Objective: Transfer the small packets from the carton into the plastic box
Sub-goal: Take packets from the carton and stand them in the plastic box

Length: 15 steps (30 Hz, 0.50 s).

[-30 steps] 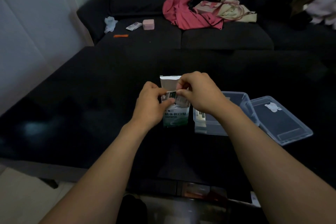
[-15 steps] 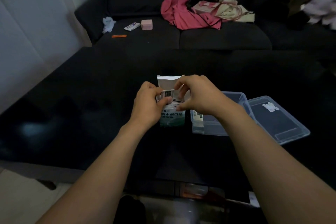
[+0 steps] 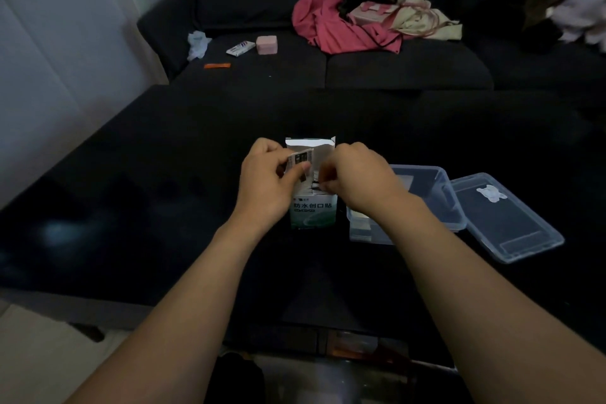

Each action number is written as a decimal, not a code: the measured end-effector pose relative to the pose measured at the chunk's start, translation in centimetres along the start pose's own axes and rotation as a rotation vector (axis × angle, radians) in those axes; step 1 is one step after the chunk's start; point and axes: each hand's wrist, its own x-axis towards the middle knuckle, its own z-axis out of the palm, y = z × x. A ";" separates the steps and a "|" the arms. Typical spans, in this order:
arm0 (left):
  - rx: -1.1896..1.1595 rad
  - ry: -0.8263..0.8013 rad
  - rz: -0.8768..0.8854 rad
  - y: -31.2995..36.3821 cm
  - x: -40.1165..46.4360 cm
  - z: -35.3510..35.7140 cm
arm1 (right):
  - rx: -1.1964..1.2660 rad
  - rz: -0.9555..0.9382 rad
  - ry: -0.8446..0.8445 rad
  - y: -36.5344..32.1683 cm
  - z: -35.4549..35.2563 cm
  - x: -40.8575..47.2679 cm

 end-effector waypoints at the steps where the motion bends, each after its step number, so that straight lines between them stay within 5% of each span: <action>1: -0.011 0.025 0.018 0.1 0.0 0.0 | 0.004 -0.002 -0.002 -0.1 0.1 0.0; 8: -0.179 0.155 0.083 0.7 0.3 -1.1 | 0.333 -0.026 0.109 0.7 -1.3 0.0; 15: -0.463 0.140 -0.070 1.2 0.1 -1.0 | 0.434 -0.051 0.079 0.3 -0.7 -0.4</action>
